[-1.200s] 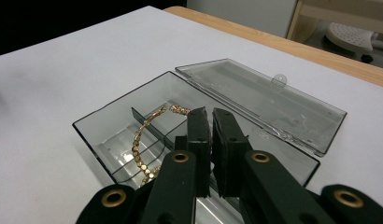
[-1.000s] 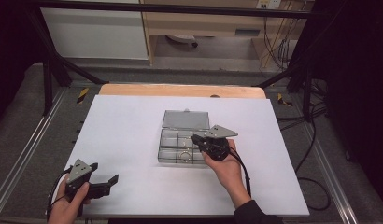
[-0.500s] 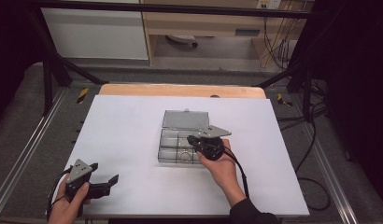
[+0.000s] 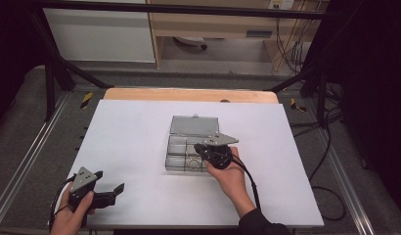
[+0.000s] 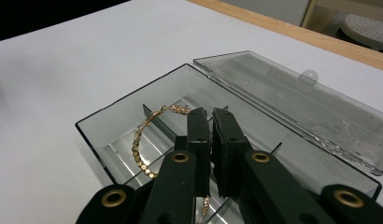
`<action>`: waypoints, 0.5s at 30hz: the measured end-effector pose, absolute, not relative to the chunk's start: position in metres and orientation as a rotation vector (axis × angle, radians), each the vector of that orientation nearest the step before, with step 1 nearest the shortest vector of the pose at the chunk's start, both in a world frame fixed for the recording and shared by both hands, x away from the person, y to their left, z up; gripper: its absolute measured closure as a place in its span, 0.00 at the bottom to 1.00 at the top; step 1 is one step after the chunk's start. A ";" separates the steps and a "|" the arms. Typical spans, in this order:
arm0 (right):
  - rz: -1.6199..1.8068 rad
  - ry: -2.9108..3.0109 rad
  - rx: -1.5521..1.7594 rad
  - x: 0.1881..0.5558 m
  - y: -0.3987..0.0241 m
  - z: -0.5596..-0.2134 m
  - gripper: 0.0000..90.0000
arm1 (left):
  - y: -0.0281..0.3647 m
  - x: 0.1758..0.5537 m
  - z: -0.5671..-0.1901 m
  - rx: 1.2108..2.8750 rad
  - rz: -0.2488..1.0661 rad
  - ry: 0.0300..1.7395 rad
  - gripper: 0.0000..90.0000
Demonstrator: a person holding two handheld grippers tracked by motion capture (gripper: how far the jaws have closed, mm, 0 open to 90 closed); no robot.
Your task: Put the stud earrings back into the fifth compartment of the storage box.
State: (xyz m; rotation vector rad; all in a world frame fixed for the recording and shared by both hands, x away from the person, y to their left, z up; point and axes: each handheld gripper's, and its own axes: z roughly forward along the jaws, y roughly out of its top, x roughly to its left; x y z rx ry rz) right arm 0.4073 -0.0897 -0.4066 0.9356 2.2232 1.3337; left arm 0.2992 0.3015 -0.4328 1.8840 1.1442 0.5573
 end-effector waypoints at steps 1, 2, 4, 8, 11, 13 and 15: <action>1.333 2.226 0.936 0.407 -0.089 -0.407 0.96 | 0.302 0.299 -0.433 1.884 0.557 1.144 0.08; 1.331 2.229 0.934 0.407 -0.089 -0.407 0.96 | 0.302 0.299 -0.433 1.883 0.556 1.144 0.08; 1.329 2.233 0.934 0.407 -0.088 -0.408 0.96 | 0.302 0.299 -0.433 1.883 0.556 1.145 0.08; 1.319 2.240 0.935 0.408 -0.087 -0.409 0.96 | 0.302 0.299 -0.433 1.884 0.557 1.144 0.08; 1.313 2.249 0.936 0.407 -0.086 -0.411 0.96 | 0.302 0.299 -0.433 1.884 0.557 1.143 0.08; 1.307 2.254 0.935 0.407 -0.085 -0.412 0.96 | 0.302 0.299 -0.433 1.884 0.557 1.143 0.08; 1.301 2.258 0.936 0.407 -0.084 -0.412 0.96 | 0.301 0.299 -0.433 1.884 0.557 1.143 0.08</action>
